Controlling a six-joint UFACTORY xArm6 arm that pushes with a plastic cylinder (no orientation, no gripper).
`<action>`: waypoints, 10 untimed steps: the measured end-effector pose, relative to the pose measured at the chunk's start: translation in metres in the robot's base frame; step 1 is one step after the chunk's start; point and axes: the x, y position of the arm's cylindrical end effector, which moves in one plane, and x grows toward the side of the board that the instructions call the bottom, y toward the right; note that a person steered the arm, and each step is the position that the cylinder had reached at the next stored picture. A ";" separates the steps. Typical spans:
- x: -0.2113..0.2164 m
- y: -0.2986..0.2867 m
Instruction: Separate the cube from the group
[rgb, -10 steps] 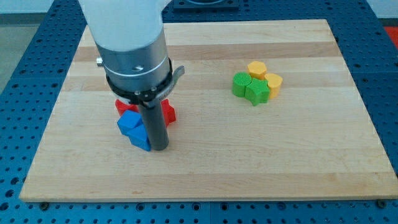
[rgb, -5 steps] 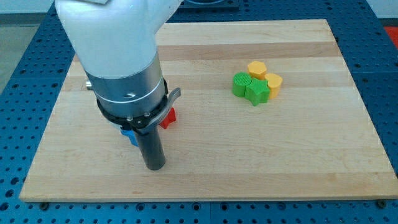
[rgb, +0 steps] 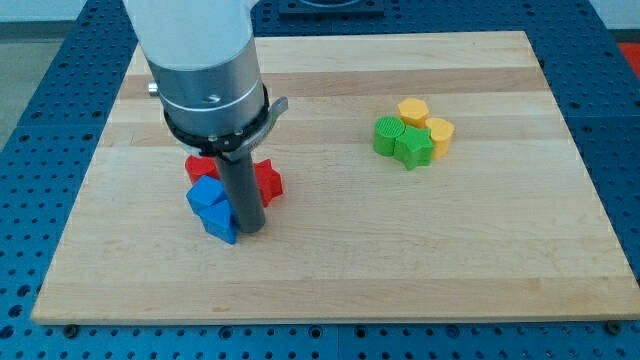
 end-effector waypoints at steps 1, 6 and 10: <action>0.025 -0.003; 0.034 -0.070; -0.029 -0.038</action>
